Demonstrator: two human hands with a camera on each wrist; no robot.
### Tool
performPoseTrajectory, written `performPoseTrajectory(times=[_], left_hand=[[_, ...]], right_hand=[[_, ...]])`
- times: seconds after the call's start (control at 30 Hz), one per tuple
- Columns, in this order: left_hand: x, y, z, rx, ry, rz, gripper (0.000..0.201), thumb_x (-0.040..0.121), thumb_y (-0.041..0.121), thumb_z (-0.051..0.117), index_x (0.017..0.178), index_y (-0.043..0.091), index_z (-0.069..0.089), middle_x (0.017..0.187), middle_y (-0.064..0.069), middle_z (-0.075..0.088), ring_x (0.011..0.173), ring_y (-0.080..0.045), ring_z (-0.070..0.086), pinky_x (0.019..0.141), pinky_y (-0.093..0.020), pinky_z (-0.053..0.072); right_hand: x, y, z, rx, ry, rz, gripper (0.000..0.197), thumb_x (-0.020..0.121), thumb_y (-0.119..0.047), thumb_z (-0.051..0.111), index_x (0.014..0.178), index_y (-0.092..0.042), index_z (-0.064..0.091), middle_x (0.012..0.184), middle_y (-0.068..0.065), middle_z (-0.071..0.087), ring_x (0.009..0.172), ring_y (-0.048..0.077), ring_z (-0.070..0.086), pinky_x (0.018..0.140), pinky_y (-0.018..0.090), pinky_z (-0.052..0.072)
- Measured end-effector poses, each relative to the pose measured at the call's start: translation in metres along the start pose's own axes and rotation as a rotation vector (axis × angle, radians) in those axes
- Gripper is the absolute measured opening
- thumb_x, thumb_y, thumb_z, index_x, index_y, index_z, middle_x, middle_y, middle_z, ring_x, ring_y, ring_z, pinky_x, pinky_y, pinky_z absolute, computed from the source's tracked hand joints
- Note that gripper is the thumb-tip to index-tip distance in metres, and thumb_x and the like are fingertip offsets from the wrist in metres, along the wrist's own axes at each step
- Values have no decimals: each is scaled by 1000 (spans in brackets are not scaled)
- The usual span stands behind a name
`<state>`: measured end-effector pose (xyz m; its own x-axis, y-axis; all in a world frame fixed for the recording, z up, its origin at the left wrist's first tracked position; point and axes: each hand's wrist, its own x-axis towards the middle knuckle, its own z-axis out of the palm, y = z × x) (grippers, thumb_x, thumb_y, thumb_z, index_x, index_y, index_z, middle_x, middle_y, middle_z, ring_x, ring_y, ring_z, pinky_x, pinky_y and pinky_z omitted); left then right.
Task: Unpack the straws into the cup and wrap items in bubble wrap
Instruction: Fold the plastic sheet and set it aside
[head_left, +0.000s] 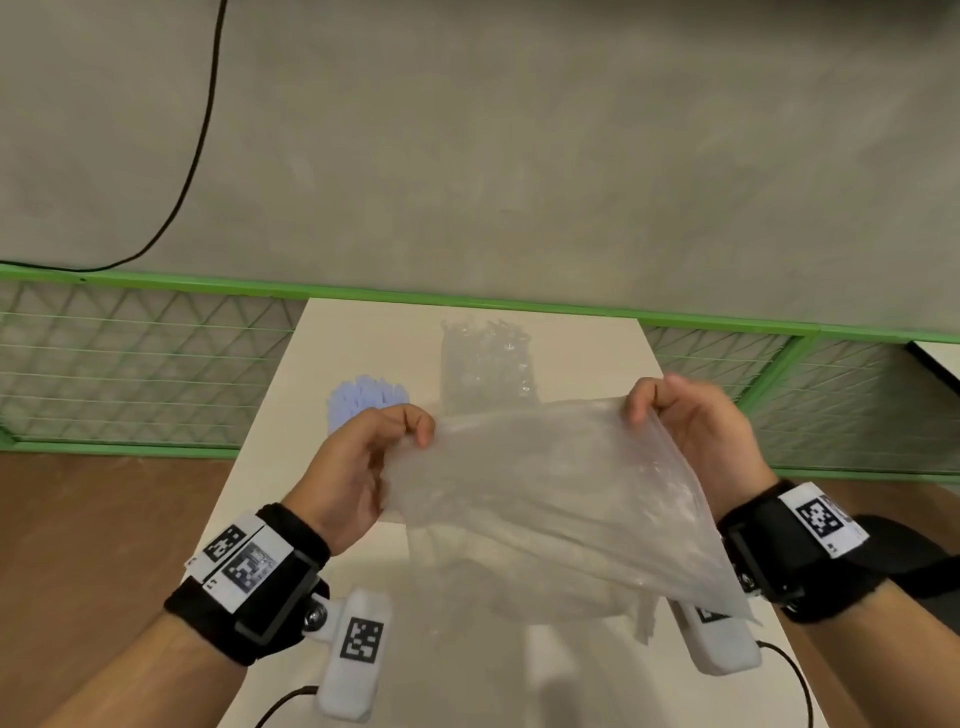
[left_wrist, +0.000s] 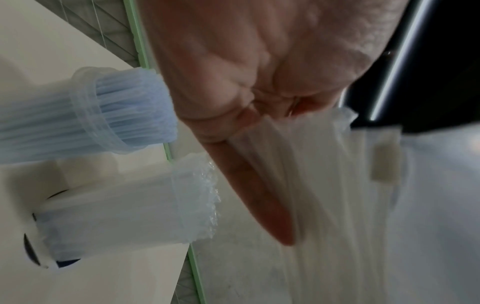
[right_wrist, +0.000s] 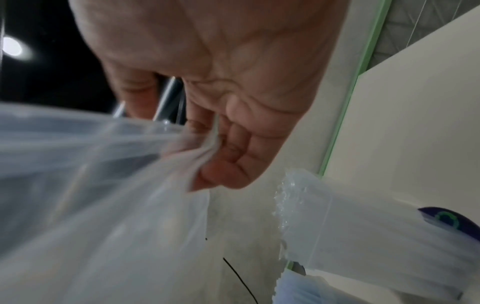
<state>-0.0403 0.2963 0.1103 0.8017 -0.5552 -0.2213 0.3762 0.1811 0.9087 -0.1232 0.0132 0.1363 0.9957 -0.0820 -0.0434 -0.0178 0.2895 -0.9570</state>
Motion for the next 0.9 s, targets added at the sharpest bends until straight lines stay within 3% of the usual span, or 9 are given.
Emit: performPoseTrajectory(times=[0.1, 0.17, 0.33, 0.47, 0.53, 0.6, 0.67, 0.83, 0.9], left_hand=[[0, 2, -5, 34, -61, -3, 24, 69, 36, 66, 78, 17, 55, 89, -13, 49, 78, -33, 46, 62, -34, 33], [0, 1, -7, 84, -126, 24, 34, 61, 26, 78, 86, 20, 57, 91, -7, 62, 76, -28, 60, 60, -33, 45], [-4, -3, -3, 77, -136, 90, 52, 58, -4, 79, 98, 23, 58, 105, -8, 67, 80, -23, 70, 55, -33, 59], [0, -5, -4, 38, -52, 175, 51, 57, 6, 80, 98, 24, 56, 128, -25, 47, 92, -31, 66, 61, -40, 58], [-1, -4, -4, 55, -42, 198, 41, 63, 1, 79, 90, 23, 58, 116, -24, 51, 85, -32, 63, 63, -39, 54], [-3, -2, -3, 105, -16, 219, 30, 75, -6, 72, 73, 23, 63, 81, -6, 60, 57, -17, 57, 53, -24, 48], [-6, -2, -3, 71, 32, 216, 38, 91, -6, 53, 69, 20, 68, 74, 5, 63, 54, -8, 59, 46, -18, 47], [-4, -23, -18, 24, 159, 114, 19, 97, 21, 58, 99, 8, 73, 121, -11, 65, 108, -32, 66, 73, -48, 60], [-9, -33, -12, 13, 81, -29, 52, 80, 53, 65, 111, 12, 72, 129, -11, 64, 118, -36, 61, 80, -51, 58]], right_hand=[[0, 3, -5, -99, -37, -34, 27, 70, -16, 79, 85, -10, 58, 77, 8, 59, 62, 19, 57, 56, 27, 52], [-1, 4, -9, -84, -84, -34, 36, 72, -7, 81, 99, -16, 58, 89, 12, 65, 69, 23, 64, 61, 32, 57], [-5, 6, -4, -116, 17, -155, 15, 67, -17, 84, 74, -18, 71, 80, 0, 66, 73, 11, 63, 69, 20, 53], [-18, 3, 5, -36, -127, 12, 23, 72, -5, 71, 92, -15, 77, 104, -1, 69, 80, 12, 67, 66, 22, 55], [-23, 5, 6, -134, -157, 62, 22, 78, -4, 67, 94, -15, 78, 105, 2, 70, 77, 11, 67, 64, 21, 55], [-23, 7, 4, -239, -90, 48, 25, 81, -1, 60, 88, -15, 80, 97, 5, 71, 67, 8, 62, 56, 16, 51], [-23, 7, 0, -245, -17, 15, 27, 81, -4, 58, 92, -16, 79, 92, -1, 73, 61, 6, 57, 53, 14, 47], [-23, 0, -4, -12, 74, -56, 35, 85, -7, 50, 98, -24, 78, 99, 0, 75, 83, 8, 70, 70, 19, 56], [-22, 0, 0, -20, 36, -66, 31, 83, -13, 59, 106, -25, 76, 108, 2, 73, 93, 11, 70, 75, 21, 56]])
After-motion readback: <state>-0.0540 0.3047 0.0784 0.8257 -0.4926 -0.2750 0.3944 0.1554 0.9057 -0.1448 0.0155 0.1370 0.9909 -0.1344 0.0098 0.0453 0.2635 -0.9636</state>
